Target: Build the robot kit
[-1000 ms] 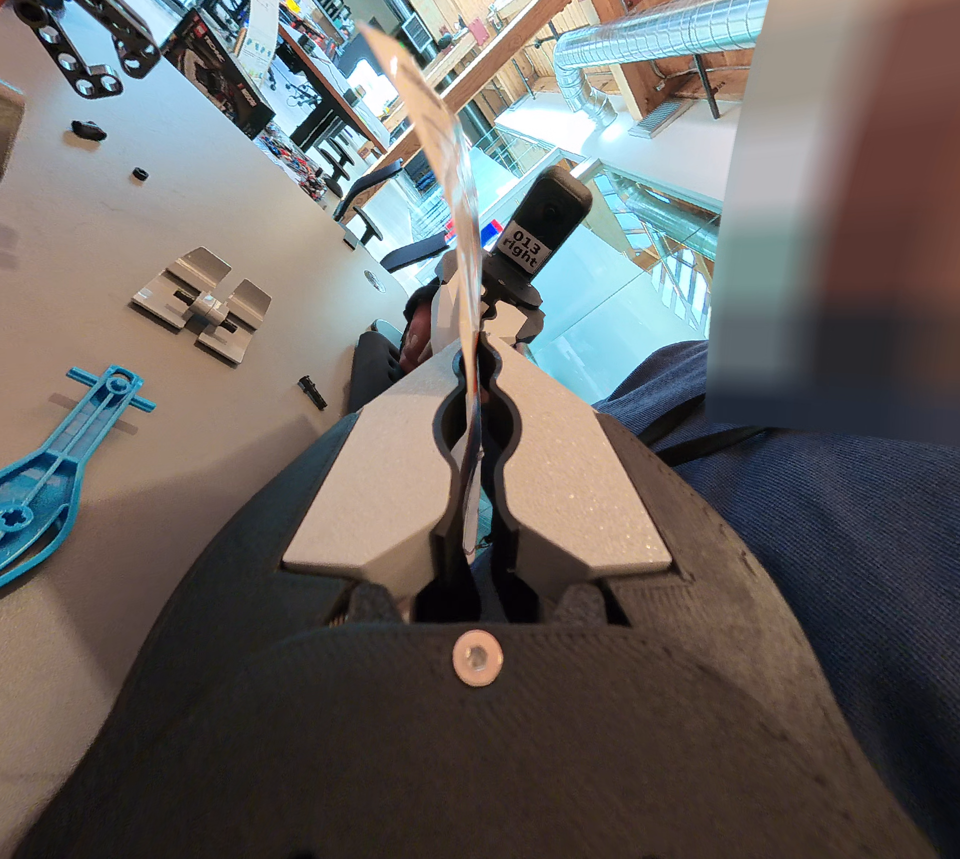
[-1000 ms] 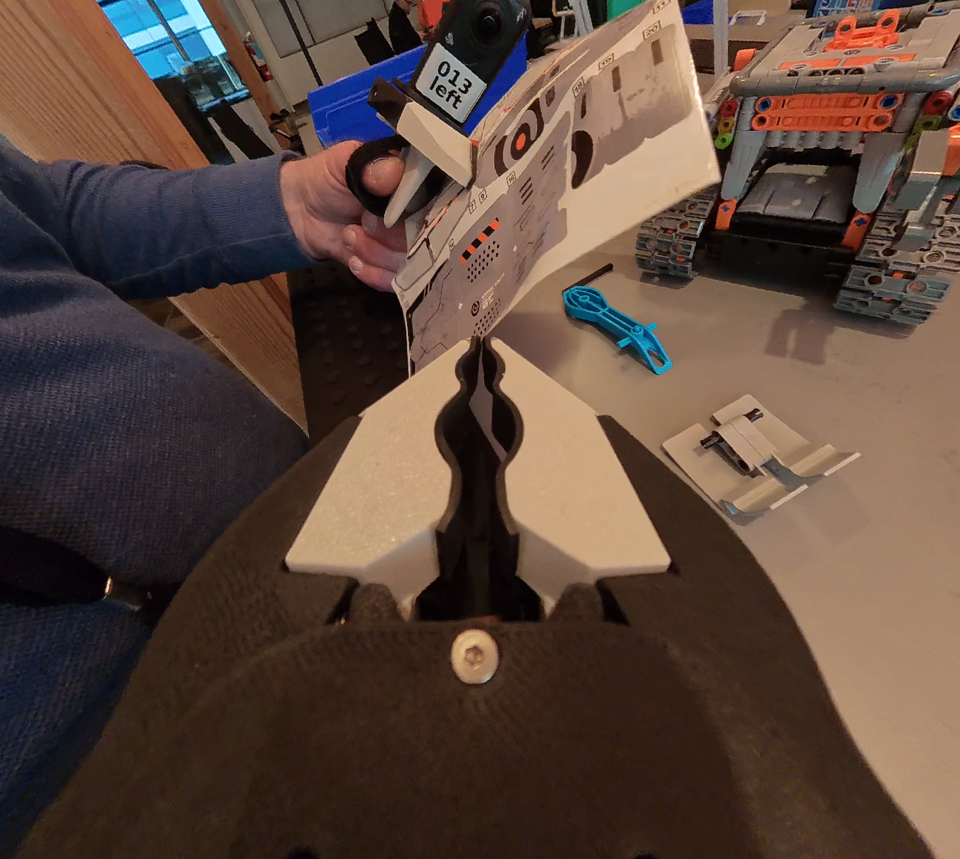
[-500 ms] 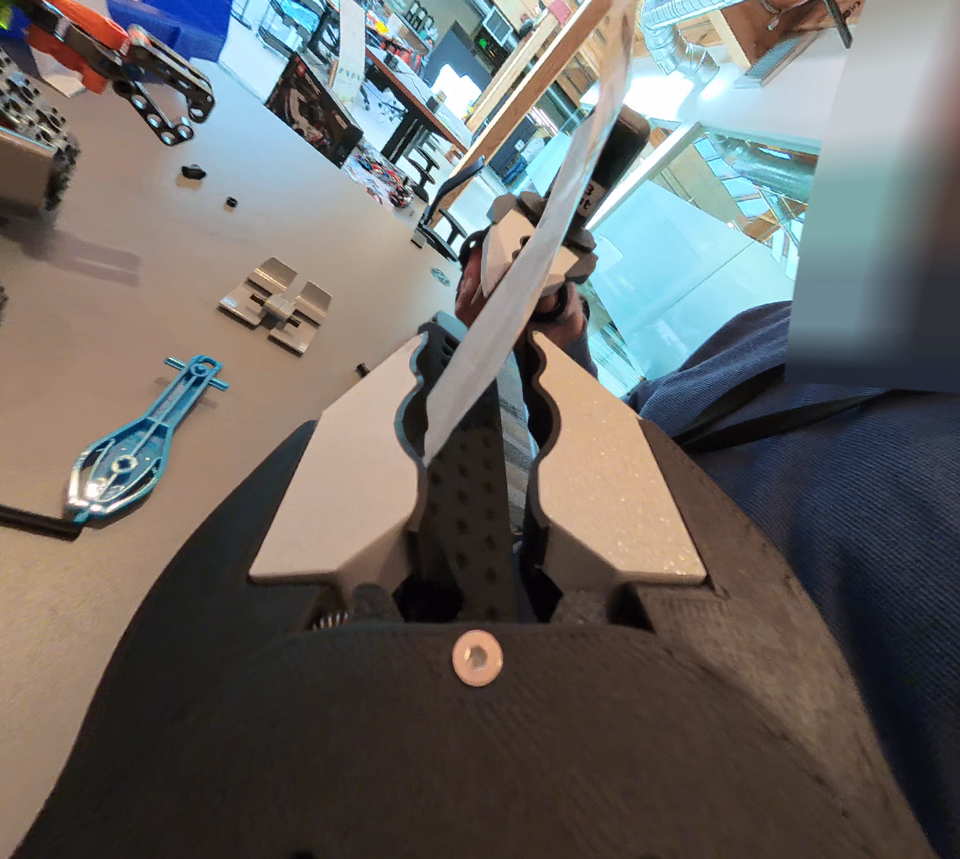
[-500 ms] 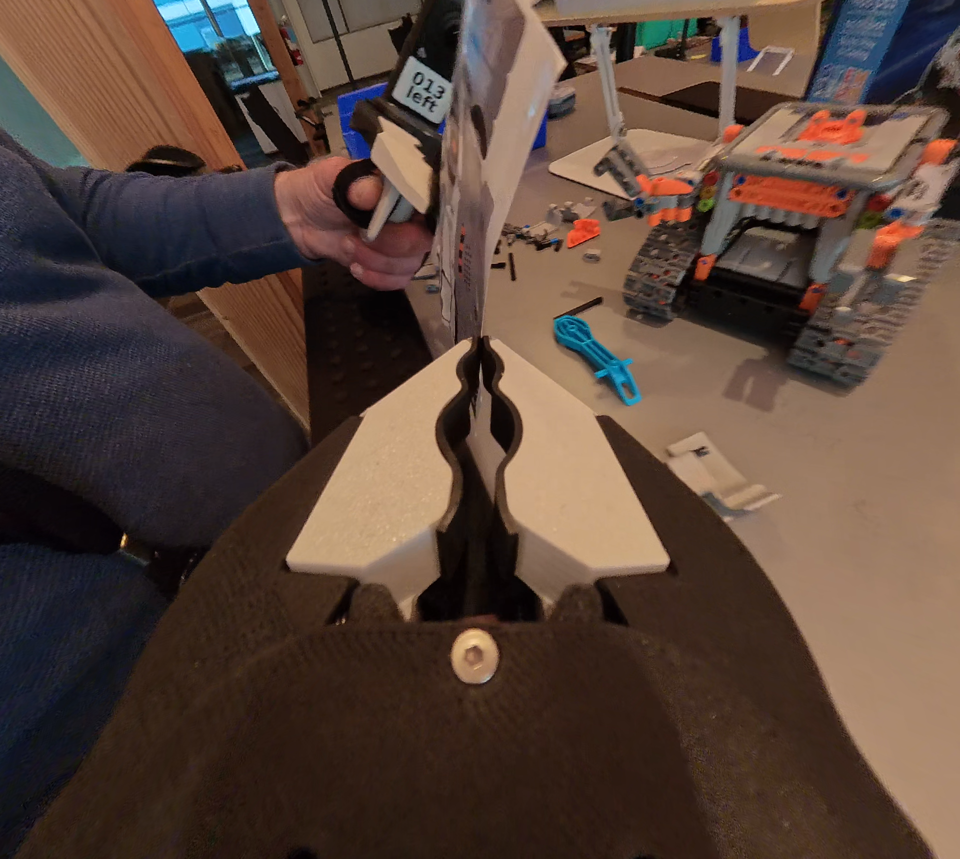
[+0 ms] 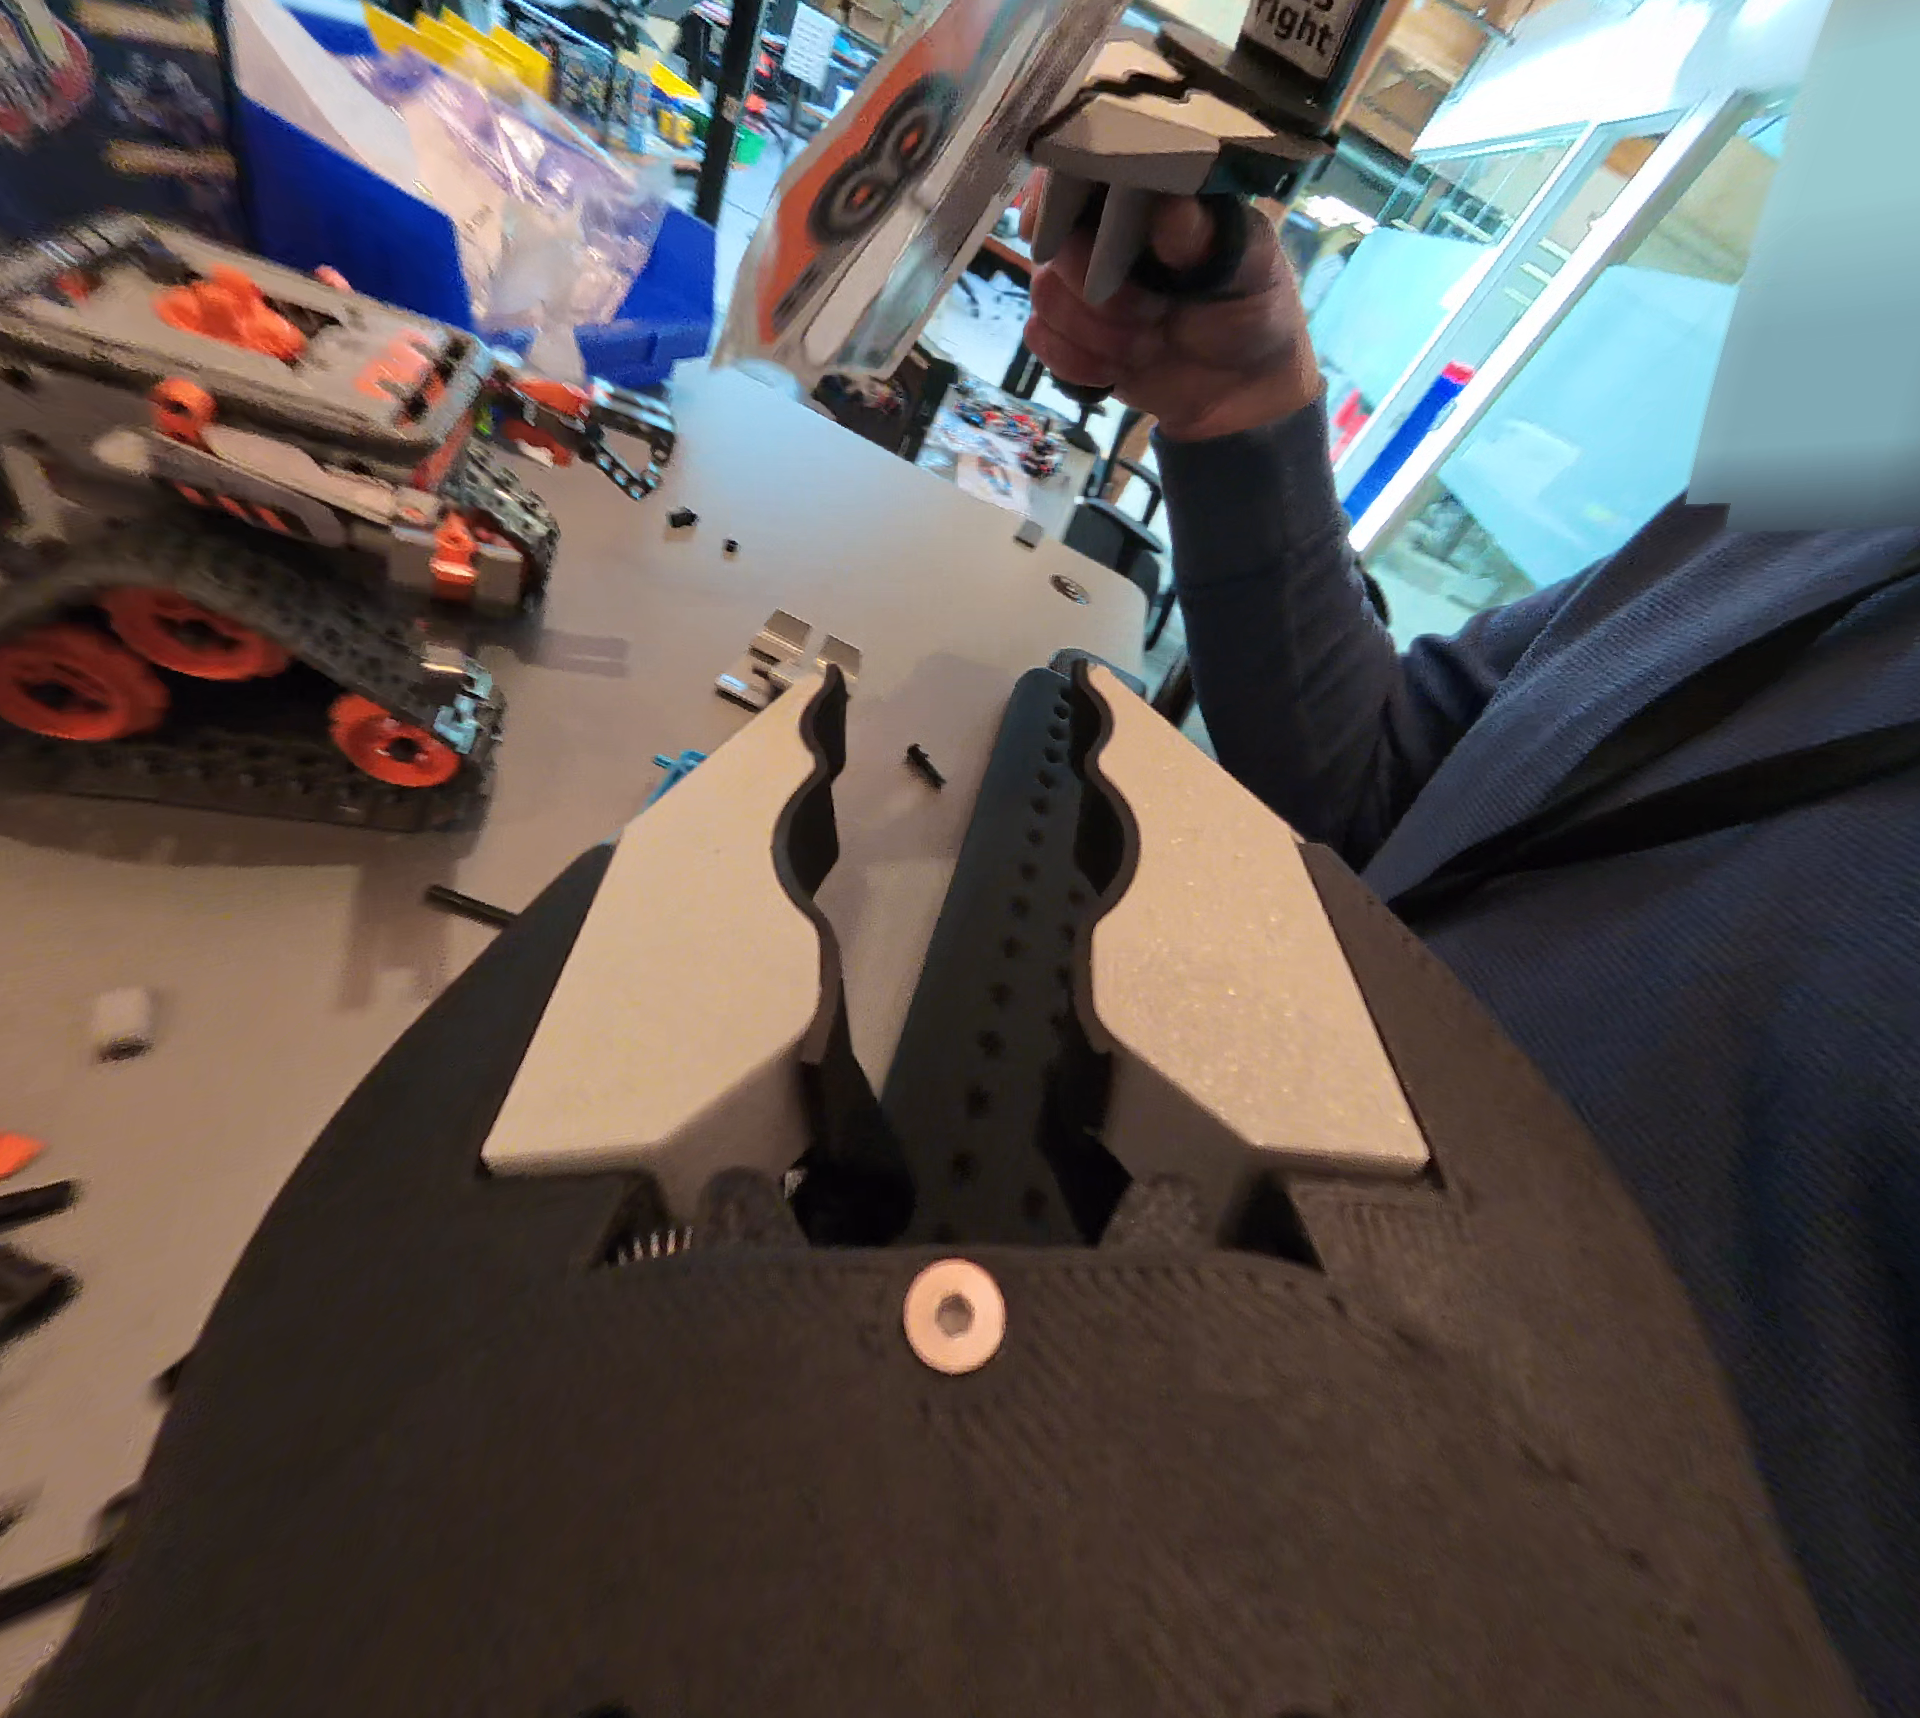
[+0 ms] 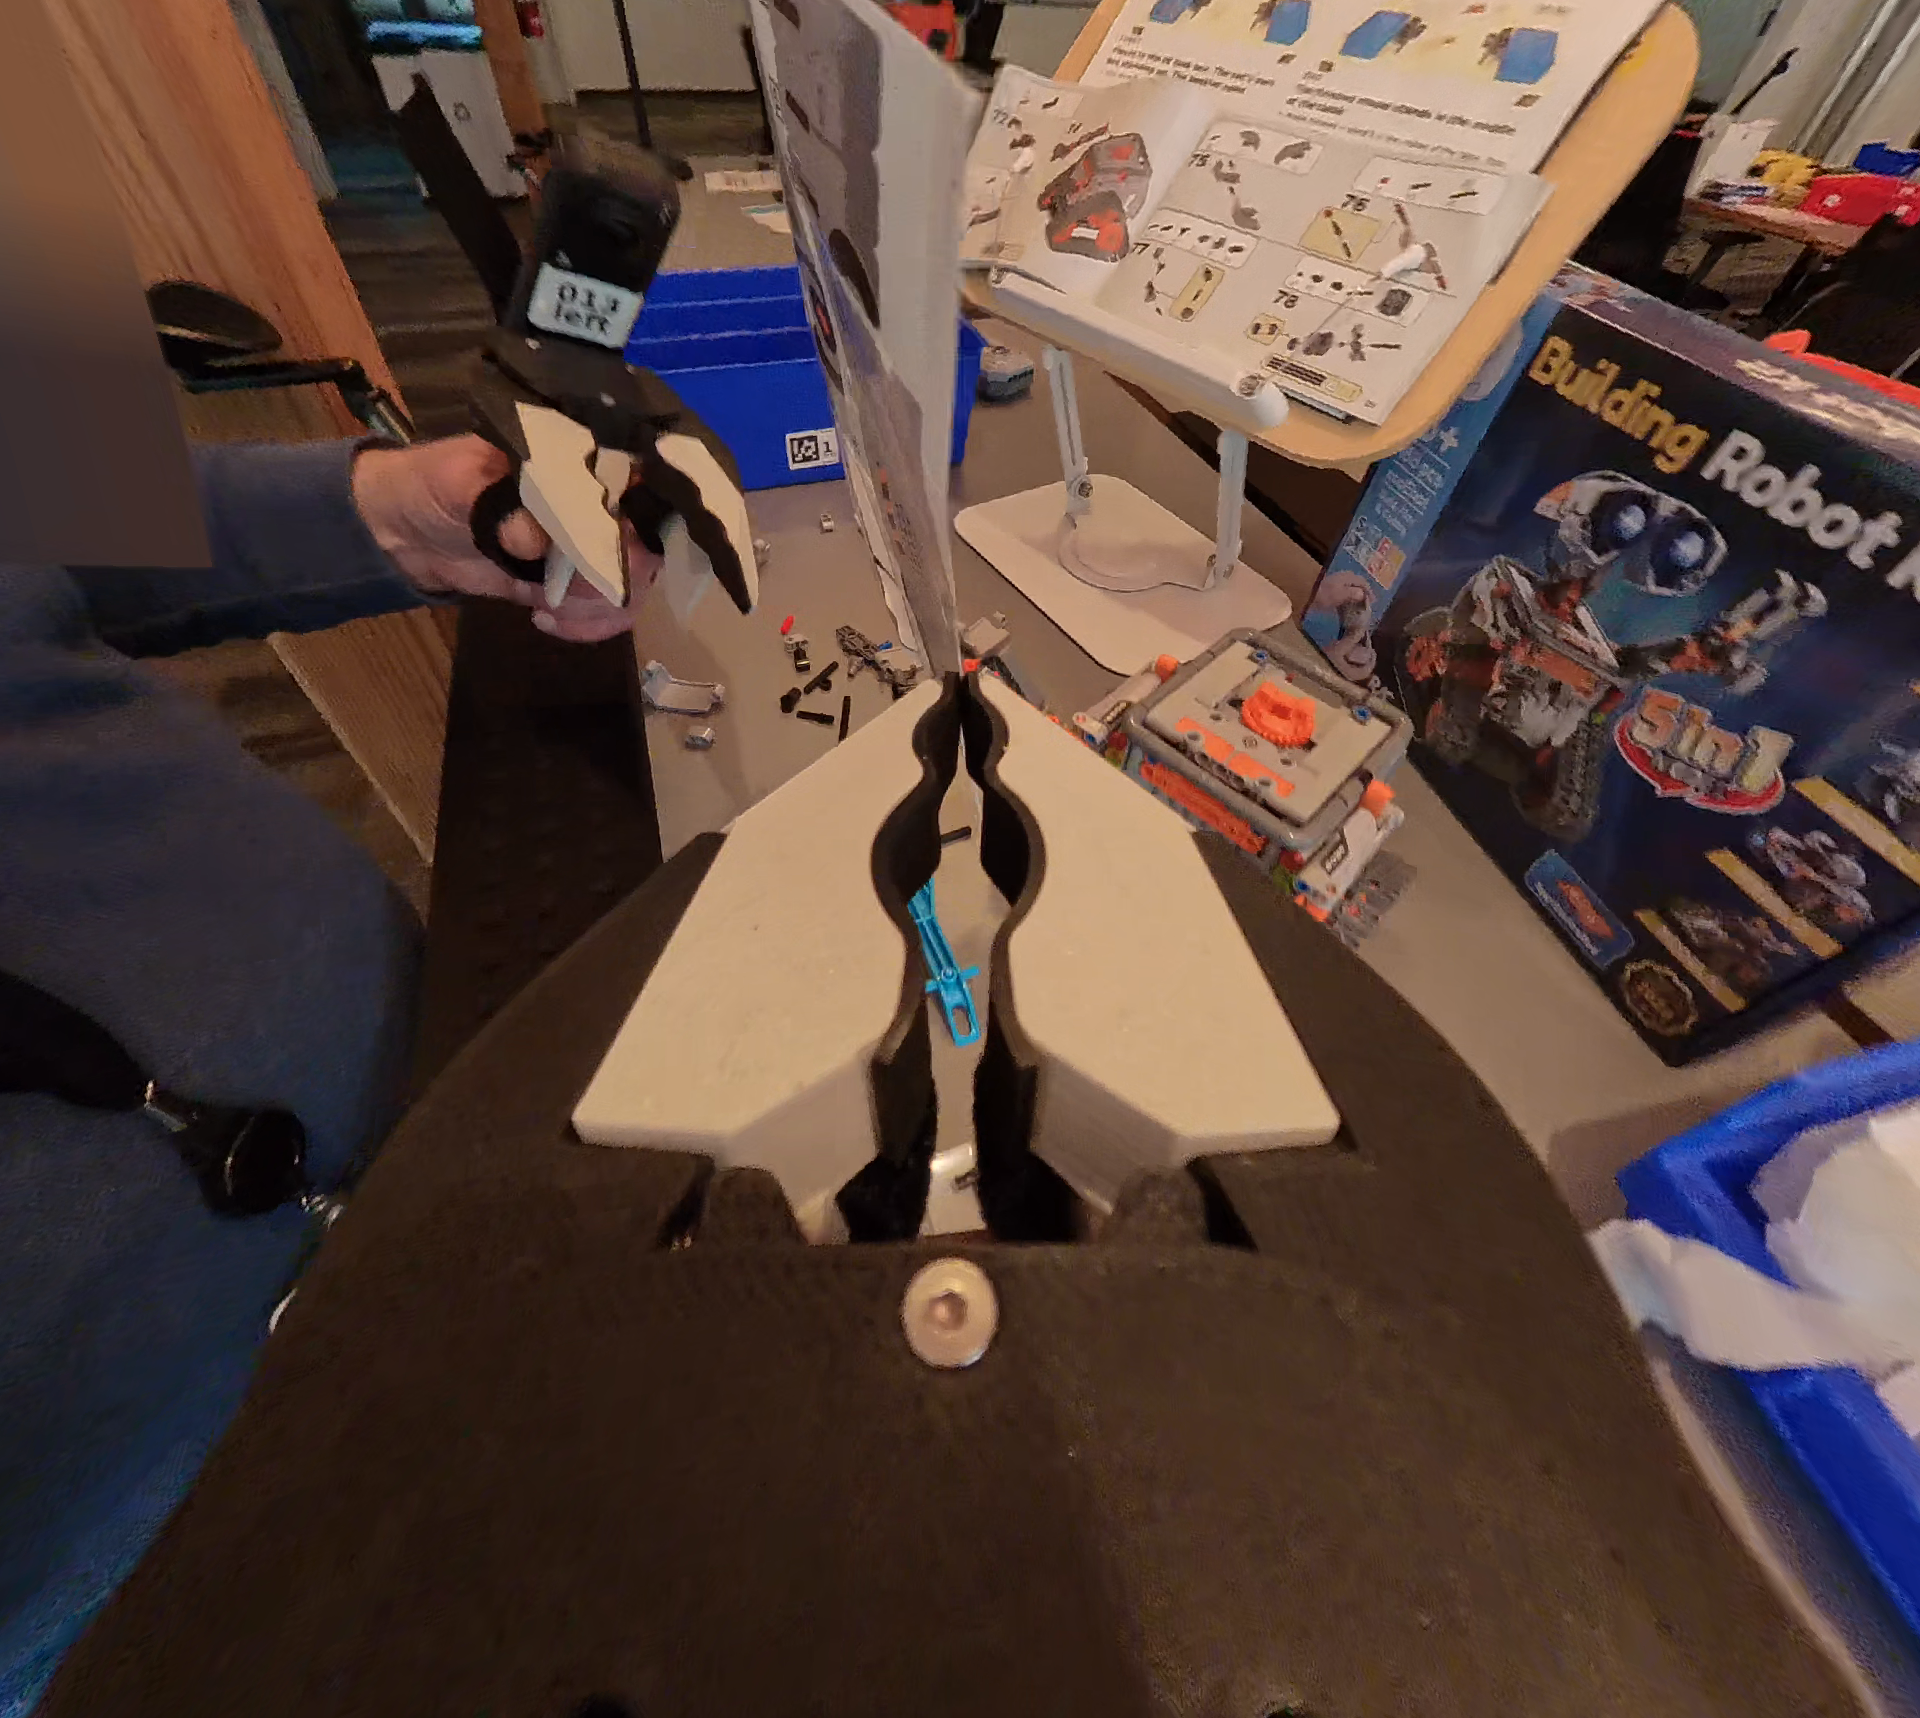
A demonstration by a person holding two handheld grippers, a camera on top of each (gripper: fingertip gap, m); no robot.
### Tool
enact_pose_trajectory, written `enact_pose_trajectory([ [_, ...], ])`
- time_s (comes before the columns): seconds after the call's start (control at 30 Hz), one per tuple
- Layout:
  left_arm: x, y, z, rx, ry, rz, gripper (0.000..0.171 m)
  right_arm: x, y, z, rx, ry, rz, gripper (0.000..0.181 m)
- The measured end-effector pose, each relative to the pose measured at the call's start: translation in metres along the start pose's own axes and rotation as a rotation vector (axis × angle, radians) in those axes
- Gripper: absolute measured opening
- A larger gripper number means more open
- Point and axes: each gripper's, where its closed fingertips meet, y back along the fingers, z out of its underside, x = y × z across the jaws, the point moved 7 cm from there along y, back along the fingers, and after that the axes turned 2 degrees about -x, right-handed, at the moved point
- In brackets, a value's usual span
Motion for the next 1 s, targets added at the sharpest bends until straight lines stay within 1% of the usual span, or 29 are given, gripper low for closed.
enact_pose_trajectory([
  [0.07,0.004,0.018,-0.006,0.004,-0.061,-0.058,0.040,0.006,-0.010,-0.008,-0.027,0.015,-0.007,0.000],
  [0.2,0.004,0.055,0.002,0.019,-0.077,-0.155,0.040,0.027,-0.019,-0.022,-0.047,-0.008,-0.021,0.000],
  [0.27,0.002,0.074,0.006,0.038,-0.086,-0.223,0.040,0.026,-0.031,-0.032,-0.060,0.008,-0.046,0.000],
  [0.4,0.003,0.104,0.005,0.017,-0.133,-0.315,0.043,0.012,-0.069,-0.051,-0.108,0.077,-0.071,0.000],
  [0.47,0.004,0.120,0.005,0.022,-0.155,-0.349,0.043,0.011,-0.080,-0.059,-0.126,0.088,-0.086,0.000],
  [0.5,0.004,0.128,0.008,0.016,-0.156,-0.360,0.042,0.015,-0.080,-0.060,-0.149,0.096,-0.070,0.000],
  [0.53,0.002,0.134,0.011,0.009,-0.151,-0.378,0.042,0.024,-0.076,-0.060,-0.169,0.090,-0.038,0.000],
  [0.6,-0.003,0.144,0.022,-0.004,-0.132,-0.406,0.042,0.054,-0.057,-0.055,-0.206,0.042,0.031,0.000],
  [0.7,-0.010,0.144,0.041,-0.031,-0.102,-0.419,0.042,0.109,-0.010,-0.047,-0.239,-0.075,0.159,0.000],
  [0.8,-0.017,0.139,0.056,-0.034,-0.061,-0.413,0.042,0.171,0.042,-0.031,-0.329,-0.199,0.318,0.000],
  [0.9,-0.026,0.137,0.065,-0.048,-0.035,-0.427,0.041,0.227,0.087,-0.012,-0.395,-0.329,0.413,0.000],
  [1.0,-0.029,0.134,0.070,-0.049,-0.016,-0.431,0.040,0.270,0.117,0.009,-0.439,-0.464,0.425,0.000],
])
